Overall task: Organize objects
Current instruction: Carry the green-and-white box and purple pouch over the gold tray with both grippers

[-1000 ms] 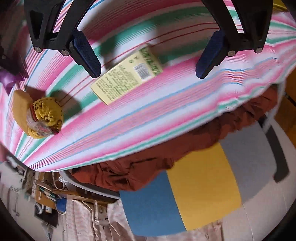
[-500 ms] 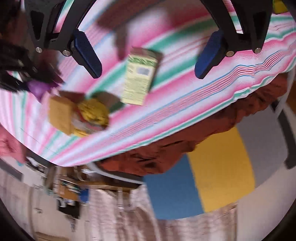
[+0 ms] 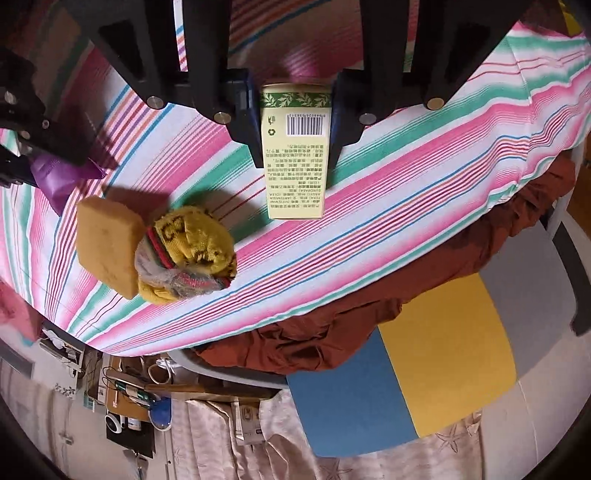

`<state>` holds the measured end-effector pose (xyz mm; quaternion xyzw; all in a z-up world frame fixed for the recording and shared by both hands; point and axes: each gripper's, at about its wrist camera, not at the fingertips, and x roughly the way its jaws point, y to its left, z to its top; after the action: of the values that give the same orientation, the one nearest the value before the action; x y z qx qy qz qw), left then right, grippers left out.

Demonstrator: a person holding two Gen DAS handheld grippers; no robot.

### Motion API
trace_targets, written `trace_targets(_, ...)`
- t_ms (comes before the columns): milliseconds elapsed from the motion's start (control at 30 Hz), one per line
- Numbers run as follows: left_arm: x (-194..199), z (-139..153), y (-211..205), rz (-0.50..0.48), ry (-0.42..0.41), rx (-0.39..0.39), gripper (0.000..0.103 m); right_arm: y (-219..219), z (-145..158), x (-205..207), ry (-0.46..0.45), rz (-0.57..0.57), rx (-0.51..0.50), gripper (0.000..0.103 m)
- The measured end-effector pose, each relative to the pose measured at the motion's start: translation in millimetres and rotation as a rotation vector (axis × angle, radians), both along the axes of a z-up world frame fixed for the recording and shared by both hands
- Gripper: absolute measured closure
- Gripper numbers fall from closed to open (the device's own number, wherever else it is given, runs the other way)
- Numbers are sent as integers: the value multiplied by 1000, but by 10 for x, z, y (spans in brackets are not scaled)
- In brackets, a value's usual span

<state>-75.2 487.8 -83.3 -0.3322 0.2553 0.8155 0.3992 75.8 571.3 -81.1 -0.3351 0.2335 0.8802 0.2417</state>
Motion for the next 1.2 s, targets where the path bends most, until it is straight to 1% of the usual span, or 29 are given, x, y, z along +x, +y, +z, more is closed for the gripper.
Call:
trace_targets(167, 52, 28, -163, 68, 25, 27, 73, -4, 5, 5, -2, -7, 10, 52)
trace_targets(333, 172, 69, -351, 123, 52, 62, 73, -50, 40, 10, 3, -3, 41, 57)
trace_targets(400, 233, 78, -428, 133, 45, 77, 73, -99, 76, 9, 11, 9, 67, 59)
trace_targets(633, 464, 142, -802, 184, 15, 156, 73, -349, 204, 31, 51, 57, 162, 59)
trace_targets(700, 525, 167, -929, 203, 9, 188, 73, -430, 233, 59, 61, 62, 167, 60)
trace_targets(833, 637, 213, -1212, 251, 2, 255, 73, -621, 252, 121, 83, 82, 138, 60)
trace_targets(967, 772, 260, -1411, 253, 17, 295, 73, -923, 275, 153, 88, 127, 148, 60)
trace_targets(1067, 889, 336, -1533, 242, 30, 314, 73, -1103, 281, 127, 76, 158, 188, 60)
trace_targets(1200, 993, 425, -1751, 237, -9, 352, 73, -1187, 278, 94, 59, 173, 215, 60)
